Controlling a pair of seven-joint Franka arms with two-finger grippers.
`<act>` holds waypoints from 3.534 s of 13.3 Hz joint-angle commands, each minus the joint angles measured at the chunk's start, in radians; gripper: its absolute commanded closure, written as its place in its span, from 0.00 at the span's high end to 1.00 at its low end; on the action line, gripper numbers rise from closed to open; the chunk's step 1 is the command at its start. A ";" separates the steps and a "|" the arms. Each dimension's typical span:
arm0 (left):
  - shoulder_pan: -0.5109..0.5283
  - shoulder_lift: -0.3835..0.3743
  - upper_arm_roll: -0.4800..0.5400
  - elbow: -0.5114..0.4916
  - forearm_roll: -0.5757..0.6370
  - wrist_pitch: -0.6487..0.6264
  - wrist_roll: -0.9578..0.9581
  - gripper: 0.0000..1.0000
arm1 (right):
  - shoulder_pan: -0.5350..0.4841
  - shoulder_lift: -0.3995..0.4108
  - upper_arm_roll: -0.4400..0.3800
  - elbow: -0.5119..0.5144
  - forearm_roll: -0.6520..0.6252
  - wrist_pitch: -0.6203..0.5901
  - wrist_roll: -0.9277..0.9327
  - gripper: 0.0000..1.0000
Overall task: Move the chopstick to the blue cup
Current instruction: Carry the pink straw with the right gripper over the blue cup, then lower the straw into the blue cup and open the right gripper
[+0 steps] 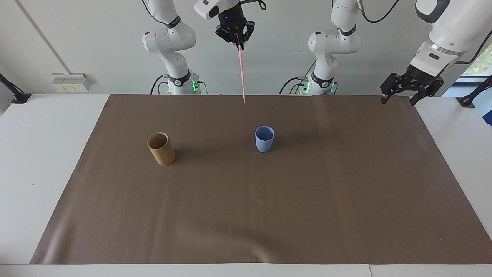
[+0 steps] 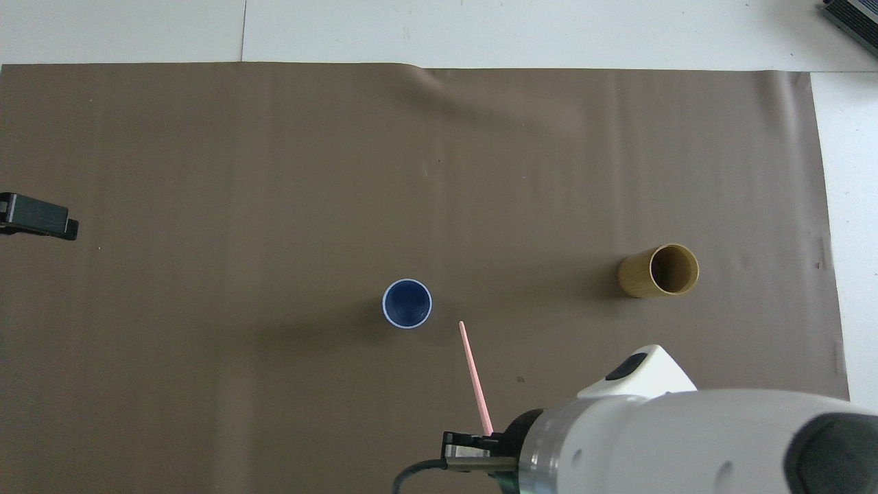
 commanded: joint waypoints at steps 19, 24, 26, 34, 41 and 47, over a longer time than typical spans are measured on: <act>0.011 -0.018 -0.008 -0.015 0.009 -0.015 -0.011 1.00 | 0.144 0.235 -0.004 -0.089 -0.072 0.334 0.139 0.00; 0.011 -0.018 -0.008 -0.015 0.009 -0.015 -0.011 1.00 | 0.119 0.238 -0.006 -0.152 -0.072 0.337 0.088 0.00; 0.013 -0.018 -0.006 -0.015 0.009 -0.020 -0.011 1.00 | 0.129 0.267 -0.004 -0.164 -0.072 0.407 0.093 0.00; 0.016 -0.017 0.000 -0.015 0.009 0.008 -0.005 1.00 | 0.135 0.313 -0.004 -0.167 -0.061 0.483 0.094 0.01; 0.013 -0.018 -0.001 -0.021 0.009 0.026 0.026 1.00 | 0.130 0.301 -0.009 -0.121 -0.081 0.426 0.096 1.00; 0.014 -0.018 0.000 -0.021 0.008 0.025 0.058 1.00 | 0.026 0.160 -0.019 -0.072 -0.254 0.325 -0.017 1.00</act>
